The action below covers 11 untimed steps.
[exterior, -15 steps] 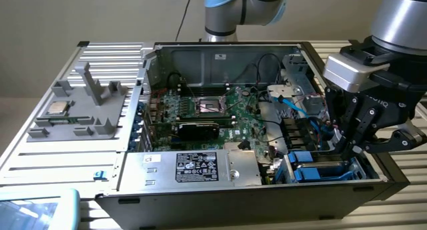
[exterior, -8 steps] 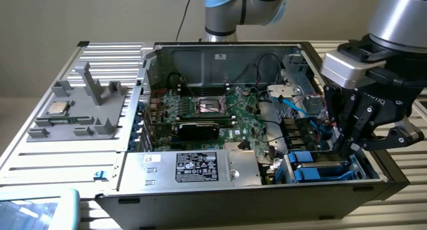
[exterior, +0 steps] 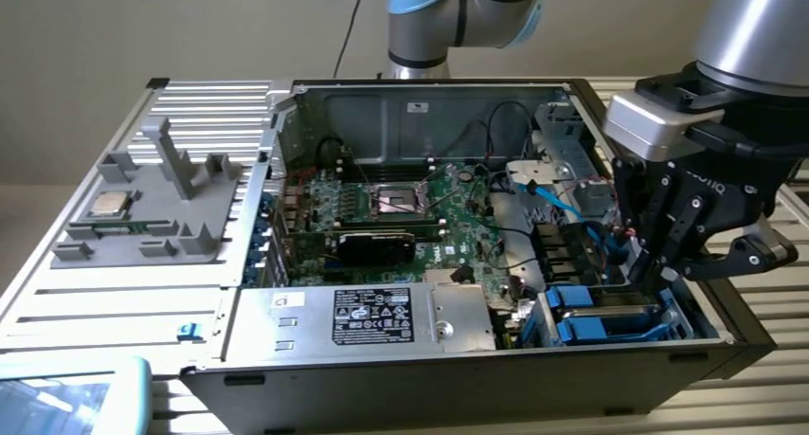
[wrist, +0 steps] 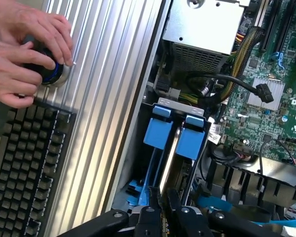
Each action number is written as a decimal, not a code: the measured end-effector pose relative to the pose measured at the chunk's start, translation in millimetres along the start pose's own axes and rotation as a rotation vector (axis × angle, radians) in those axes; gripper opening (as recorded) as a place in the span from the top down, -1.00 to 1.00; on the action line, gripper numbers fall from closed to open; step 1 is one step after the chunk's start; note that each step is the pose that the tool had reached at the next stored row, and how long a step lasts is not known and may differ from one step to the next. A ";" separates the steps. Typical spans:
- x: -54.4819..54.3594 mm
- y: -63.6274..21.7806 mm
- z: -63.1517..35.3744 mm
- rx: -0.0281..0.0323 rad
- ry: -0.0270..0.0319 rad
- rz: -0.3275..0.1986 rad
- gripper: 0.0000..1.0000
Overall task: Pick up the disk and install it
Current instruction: 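Insert the first disk wire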
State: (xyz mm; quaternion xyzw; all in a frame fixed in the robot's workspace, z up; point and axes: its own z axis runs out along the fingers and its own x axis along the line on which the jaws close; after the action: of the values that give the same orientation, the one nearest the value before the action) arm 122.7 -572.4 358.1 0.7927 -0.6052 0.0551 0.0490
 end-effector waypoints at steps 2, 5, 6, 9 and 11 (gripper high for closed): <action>-2.2 -0.7 -0.4 -0.0004 0.0013 0.000 0.67; -6.9 -1.9 -1.2 -0.0010 0.0030 0.001 0.67; -7.8 -2.1 -1.2 -0.0010 0.0030 0.001 0.67; -8.1 -2.1 -1.3 -0.0035 0.0029 0.017 0.67; -8.2 -2.2 -1.3 -0.0073 0.0026 0.043 0.67</action>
State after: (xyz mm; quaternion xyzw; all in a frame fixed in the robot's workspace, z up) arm 122.7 -563.8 358.1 0.7793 -0.6220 0.0549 0.0516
